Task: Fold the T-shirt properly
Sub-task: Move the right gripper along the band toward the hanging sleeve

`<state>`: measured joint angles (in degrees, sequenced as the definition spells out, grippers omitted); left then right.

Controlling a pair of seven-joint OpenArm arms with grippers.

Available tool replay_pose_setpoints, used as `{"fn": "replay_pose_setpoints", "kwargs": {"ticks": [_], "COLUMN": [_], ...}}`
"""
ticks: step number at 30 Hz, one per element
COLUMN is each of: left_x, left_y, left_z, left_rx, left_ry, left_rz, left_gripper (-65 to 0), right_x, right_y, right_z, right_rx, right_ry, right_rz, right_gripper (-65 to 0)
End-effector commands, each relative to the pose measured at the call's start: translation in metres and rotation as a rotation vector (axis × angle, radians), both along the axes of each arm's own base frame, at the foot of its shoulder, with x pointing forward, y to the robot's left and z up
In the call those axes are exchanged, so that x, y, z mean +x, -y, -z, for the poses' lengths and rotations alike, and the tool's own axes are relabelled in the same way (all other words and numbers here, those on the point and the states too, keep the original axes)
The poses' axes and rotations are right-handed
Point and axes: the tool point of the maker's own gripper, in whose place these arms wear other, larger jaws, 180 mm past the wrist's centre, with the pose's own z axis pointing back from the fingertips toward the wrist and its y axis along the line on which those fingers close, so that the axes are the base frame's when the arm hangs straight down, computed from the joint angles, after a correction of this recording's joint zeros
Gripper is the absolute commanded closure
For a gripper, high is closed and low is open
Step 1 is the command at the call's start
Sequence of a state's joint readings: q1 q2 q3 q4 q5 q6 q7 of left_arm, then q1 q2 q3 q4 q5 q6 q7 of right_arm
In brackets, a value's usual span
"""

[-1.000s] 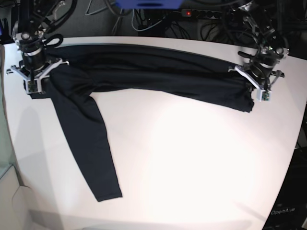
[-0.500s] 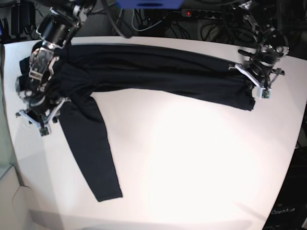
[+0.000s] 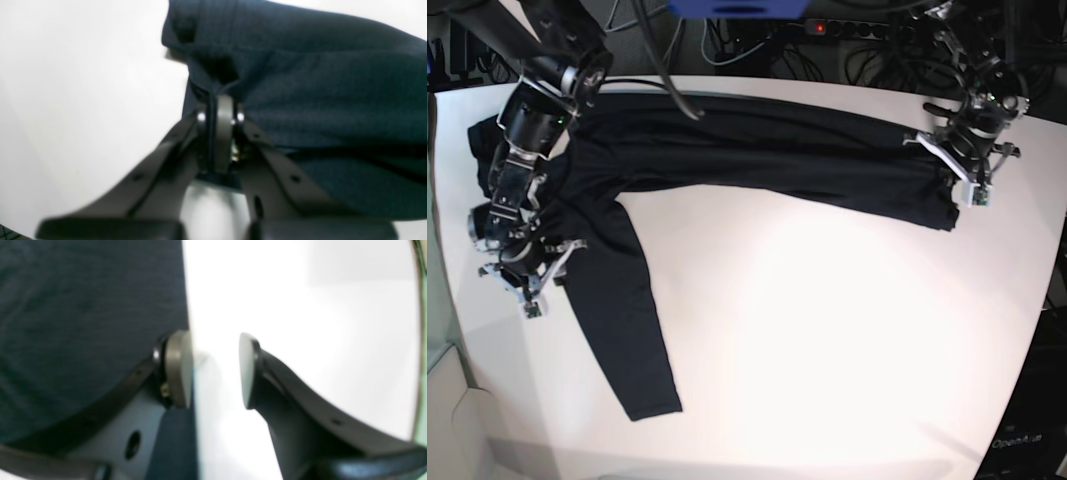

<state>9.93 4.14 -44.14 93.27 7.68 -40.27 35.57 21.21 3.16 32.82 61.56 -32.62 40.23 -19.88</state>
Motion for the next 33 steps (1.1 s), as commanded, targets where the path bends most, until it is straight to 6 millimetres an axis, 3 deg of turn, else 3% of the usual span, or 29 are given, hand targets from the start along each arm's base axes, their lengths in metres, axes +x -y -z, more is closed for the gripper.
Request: {"fn": "replay_pose_setpoints", "kwargs": {"ticks": [1,6,21,27,30,33], "left_x": [0.008,0.01,0.013,0.012,0.011,0.011], "left_y": [-0.004,-0.003,-0.003,-0.003,-0.004,-0.004], "left_z": [-0.012,-0.013,-0.014,-0.014,-0.014,-0.014], "left_rx": [0.011,0.011,0.01,0.011,0.011,0.011], "left_ry": [0.049,0.052,0.059,0.058,0.057,0.055], "left_rz": [-0.002,-0.001,0.001,-0.001,-0.002,-0.002], "left_gripper": [0.0,0.0,0.0,0.0,0.0,0.0], "right_x": [0.016,0.014,0.004,-0.011,-0.017,-0.021], "right_y": [0.002,-0.01,-0.009,-0.026,-0.033,-0.036], "right_z": [-0.022,-0.014,-0.004,0.034,0.047,0.05], "right_rx": [-0.005,0.019,0.022,0.088,0.113,0.116], "right_ry": [0.07,0.059,0.036,-0.065,-0.101,-0.111], "right_rz": [0.001,-0.007,-0.007,-0.026,-0.032,-0.033], "right_gripper": [-24.8,-24.8,-24.8,-24.1,-18.9,-5.0]}}
